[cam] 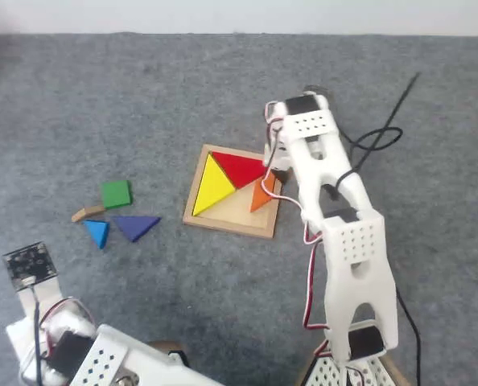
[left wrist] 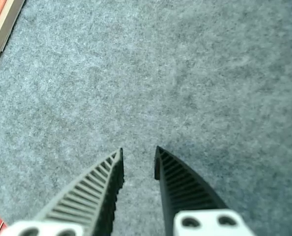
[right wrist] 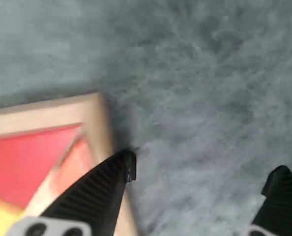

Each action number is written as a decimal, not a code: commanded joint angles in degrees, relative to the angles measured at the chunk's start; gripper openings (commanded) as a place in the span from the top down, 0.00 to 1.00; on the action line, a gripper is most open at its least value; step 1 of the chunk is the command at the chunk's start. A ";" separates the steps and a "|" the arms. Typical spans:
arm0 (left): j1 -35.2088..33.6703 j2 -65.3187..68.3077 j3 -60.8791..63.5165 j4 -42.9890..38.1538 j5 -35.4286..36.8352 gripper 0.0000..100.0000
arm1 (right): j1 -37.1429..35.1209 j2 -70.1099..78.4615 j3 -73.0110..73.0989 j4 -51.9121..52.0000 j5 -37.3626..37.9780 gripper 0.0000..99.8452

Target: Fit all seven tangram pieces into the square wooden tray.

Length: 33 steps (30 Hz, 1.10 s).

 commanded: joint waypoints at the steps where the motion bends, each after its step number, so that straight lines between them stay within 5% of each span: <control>1: -0.09 -0.88 -0.40 0.18 -0.53 0.90 | 0.92 -5.76 -0.97 0.13 2.02 0.60; 7: 0.00 -1.05 -0.40 -1.49 -0.53 0.90 | 0.66 -17.54 -0.97 1.01 2.29 0.60; 14: 4.84 -1.05 -1.89 -13.36 -0.44 0.90 | 1.10 -33.80 -0.26 9.10 6.68 0.60; 21: 23.82 0.44 -31.08 3.87 6.77 0.89 | 1.45 -42.77 12.31 7.87 10.20 0.60; 27: 34.73 32.88 -57.36 11.16 8.18 0.82 | 3.12 -56.66 37.19 -3.38 16.00 0.60; 33: 35.96 70.86 -88.13 25.93 8.26 0.78 | 9.19 -73.01 74.81 -22.46 24.88 0.60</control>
